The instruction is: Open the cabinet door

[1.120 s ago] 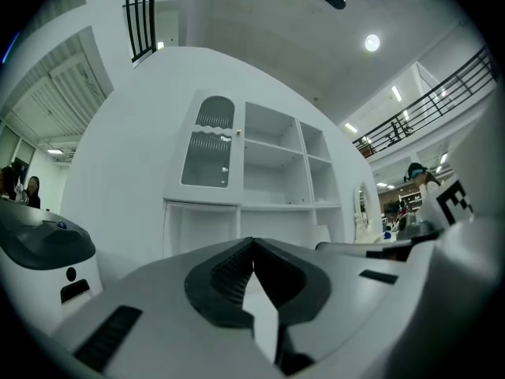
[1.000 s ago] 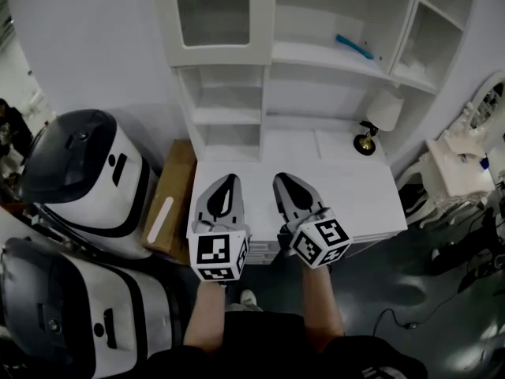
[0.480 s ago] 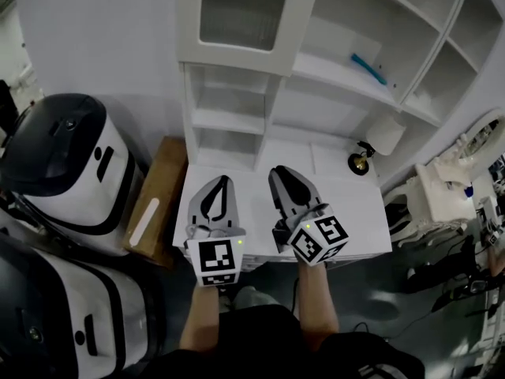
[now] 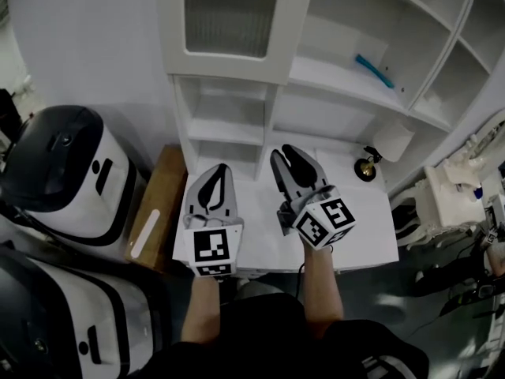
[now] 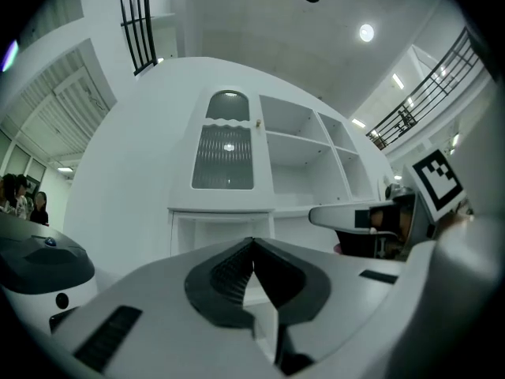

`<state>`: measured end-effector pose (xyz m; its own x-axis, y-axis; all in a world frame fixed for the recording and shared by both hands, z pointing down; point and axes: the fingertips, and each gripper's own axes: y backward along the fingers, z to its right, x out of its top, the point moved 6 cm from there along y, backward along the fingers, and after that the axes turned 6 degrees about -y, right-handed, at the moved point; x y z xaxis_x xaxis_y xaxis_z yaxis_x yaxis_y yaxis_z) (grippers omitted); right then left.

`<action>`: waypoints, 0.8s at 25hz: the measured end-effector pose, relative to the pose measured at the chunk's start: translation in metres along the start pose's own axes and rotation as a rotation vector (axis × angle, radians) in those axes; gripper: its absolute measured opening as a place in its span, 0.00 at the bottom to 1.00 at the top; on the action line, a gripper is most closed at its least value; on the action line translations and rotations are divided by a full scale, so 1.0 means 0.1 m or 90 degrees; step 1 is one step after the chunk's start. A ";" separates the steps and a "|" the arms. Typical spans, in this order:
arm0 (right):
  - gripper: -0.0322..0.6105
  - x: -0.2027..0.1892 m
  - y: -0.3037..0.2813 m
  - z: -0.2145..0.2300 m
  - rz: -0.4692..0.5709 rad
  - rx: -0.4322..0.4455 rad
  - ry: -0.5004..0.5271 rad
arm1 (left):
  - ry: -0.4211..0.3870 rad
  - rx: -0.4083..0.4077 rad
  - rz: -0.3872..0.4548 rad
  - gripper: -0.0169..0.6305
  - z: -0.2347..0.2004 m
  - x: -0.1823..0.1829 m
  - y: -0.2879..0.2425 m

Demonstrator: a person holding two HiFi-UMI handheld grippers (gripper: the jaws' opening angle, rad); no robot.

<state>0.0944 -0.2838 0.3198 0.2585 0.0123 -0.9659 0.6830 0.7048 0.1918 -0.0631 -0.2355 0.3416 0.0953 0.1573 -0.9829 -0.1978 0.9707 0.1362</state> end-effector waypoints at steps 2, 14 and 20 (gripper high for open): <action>0.22 0.06 -0.09 0.12 -0.001 0.004 0.006 | 0.016 0.000 0.008 0.05 0.01 0.01 -0.14; 0.24 0.35 -0.61 0.71 0.030 0.036 0.024 | -0.006 0.040 -0.003 0.05 0.02 -0.06 -0.66; 0.26 0.56 -0.89 0.88 0.044 0.054 0.067 | -0.017 0.049 -0.012 0.05 0.05 -0.09 -0.78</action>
<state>0.1083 -0.4082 0.2640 0.2368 0.1363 -0.9620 0.7227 0.6370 0.2682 -0.0440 -0.3117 0.3407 0.1244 0.1422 -0.9820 -0.1195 0.9846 0.1275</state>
